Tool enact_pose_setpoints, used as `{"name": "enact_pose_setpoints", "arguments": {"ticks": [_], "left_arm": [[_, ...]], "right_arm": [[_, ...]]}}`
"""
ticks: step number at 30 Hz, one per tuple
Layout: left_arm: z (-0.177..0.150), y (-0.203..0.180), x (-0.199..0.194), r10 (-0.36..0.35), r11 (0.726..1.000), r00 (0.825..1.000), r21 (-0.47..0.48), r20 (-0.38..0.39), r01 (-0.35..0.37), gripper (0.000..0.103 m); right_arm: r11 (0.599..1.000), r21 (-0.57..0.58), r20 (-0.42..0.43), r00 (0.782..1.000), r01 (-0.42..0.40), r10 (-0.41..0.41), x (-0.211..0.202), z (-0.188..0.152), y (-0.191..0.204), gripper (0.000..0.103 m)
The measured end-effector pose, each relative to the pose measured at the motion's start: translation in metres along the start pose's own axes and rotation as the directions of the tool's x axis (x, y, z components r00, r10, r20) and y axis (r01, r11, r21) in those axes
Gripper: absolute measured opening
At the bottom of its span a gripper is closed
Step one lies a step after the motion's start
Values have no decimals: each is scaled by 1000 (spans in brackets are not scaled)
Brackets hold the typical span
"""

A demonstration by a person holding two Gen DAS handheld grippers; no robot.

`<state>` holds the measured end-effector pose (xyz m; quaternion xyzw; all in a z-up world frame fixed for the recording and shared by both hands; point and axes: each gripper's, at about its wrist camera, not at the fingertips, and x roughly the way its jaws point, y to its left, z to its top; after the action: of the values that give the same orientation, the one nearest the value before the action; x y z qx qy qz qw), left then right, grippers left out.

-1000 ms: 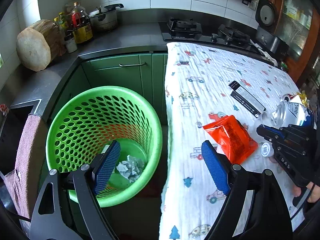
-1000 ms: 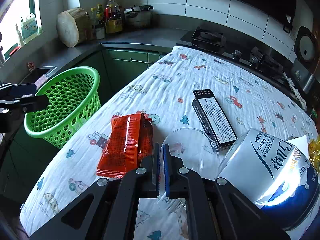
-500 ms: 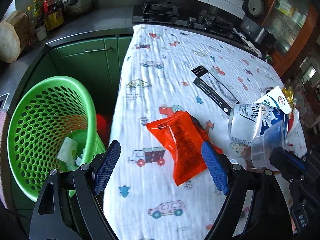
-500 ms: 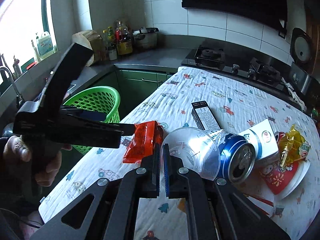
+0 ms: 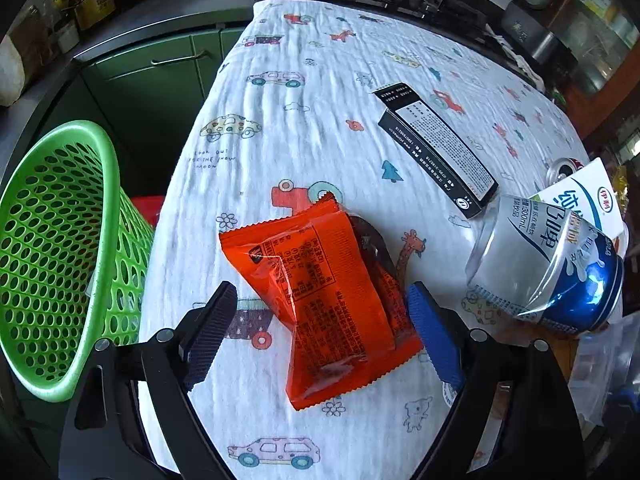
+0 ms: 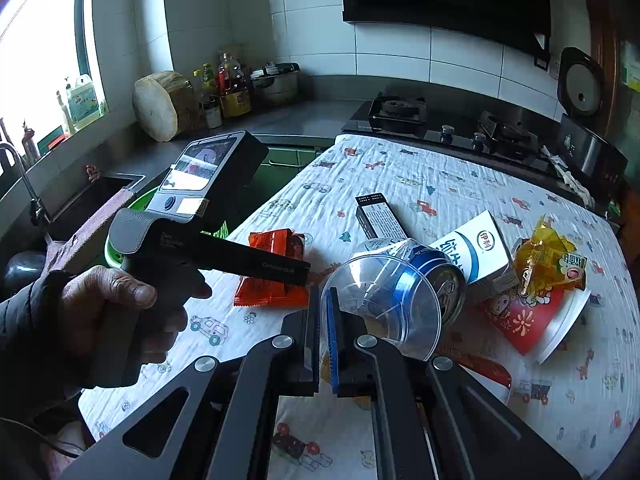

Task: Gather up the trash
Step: 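Grasp the red snack bag with the left tool and lift it, then drop the red bag into the basket while right tool carries the clear plastic cup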

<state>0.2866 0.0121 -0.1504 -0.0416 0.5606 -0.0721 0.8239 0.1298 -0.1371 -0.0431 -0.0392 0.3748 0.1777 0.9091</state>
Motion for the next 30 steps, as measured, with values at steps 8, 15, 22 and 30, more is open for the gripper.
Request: {"name": "enact_pose_setpoints", "arguments": {"ticks": [8, 15, 22, 30], "left_arm": [[-3, -1, 0, -45, 999, 999, -12, 2, 45, 57], [-9, 15, -26, -77, 997, 995, -3, 56, 77, 42], [-14, 56, -70, -75, 996, 987, -30, 144, 80, 33], [-11, 125, -117, 2, 995, 970, -98, 244, 23, 32]], "right_arm": [[1000, 10, -6, 1000, 3, -3, 1, -4, 3, 4], [1000, -1, 4, 1000, -15, 15, 2, 3, 12, 4], [997, -34, 8, 998, -67, 67, 17, 17, 39, 4], [987, -74, -8, 990, -143, 142, 50, 44, 83, 4]]}}
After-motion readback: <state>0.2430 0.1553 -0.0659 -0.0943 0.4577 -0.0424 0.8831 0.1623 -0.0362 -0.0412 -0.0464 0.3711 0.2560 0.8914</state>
